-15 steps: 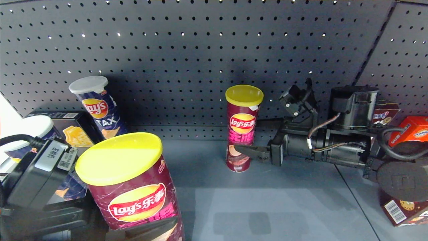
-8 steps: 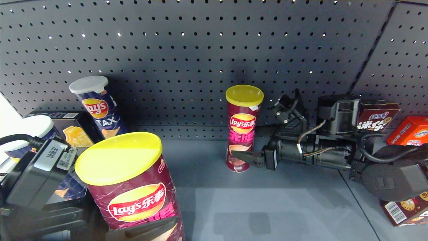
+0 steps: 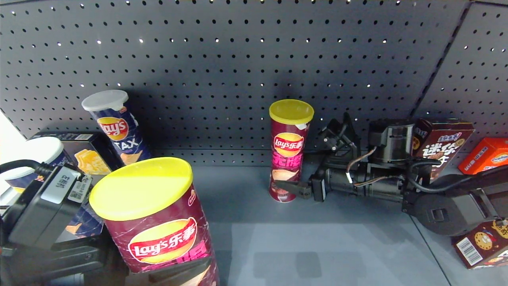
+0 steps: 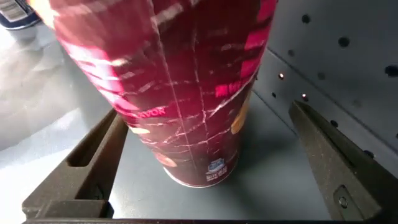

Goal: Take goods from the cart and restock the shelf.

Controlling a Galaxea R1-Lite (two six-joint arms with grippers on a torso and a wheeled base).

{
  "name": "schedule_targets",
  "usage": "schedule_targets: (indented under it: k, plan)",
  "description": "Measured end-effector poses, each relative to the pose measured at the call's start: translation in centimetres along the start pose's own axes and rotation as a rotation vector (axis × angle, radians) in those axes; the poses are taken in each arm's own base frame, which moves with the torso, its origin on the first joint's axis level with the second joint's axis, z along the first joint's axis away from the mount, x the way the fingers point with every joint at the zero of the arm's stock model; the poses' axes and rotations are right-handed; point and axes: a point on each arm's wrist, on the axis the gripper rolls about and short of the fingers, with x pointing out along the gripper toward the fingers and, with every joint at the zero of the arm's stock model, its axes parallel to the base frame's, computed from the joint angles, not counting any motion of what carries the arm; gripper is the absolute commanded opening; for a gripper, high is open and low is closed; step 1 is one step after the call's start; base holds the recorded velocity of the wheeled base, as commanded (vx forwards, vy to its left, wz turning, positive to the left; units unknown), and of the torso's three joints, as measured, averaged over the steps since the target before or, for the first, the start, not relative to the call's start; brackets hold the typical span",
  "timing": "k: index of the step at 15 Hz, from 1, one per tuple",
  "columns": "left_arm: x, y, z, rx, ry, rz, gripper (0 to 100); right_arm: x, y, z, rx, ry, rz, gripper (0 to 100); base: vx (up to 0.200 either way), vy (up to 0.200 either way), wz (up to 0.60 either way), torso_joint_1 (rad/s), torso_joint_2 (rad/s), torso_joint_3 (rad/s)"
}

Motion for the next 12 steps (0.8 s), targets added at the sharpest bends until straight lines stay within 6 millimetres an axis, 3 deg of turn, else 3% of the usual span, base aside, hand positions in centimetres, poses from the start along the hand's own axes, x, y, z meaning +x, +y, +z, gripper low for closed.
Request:
schedule_targets:
  k: [5, 6, 12]
  plan:
    - [0.0, 0.2, -0.06, -0.004, 0.003, 0.01, 0, 0.36, -0.22, -0.39, 0.005, 0.001, 0.018, 100, 0.0, 0.0, 0.0, 0.0, 0.0, 0.0]
    - [0.01, 0.21, -0.06, -0.004, 0.004, 0.01, 0, 0.43, -0.21, -0.32, -0.001, -0.017, 0.041, 0, 0.0, 0.0, 0.0, 0.0, 0.0, 0.0]
    - [0.0, 0.21, -0.1, -0.005, 0.005, 0.011, 0, 0.42, 0.06, -0.78, 0.001, -0.018, 0.059, 0, 0.0, 0.0, 0.0, 0.0, 0.0, 0.0]
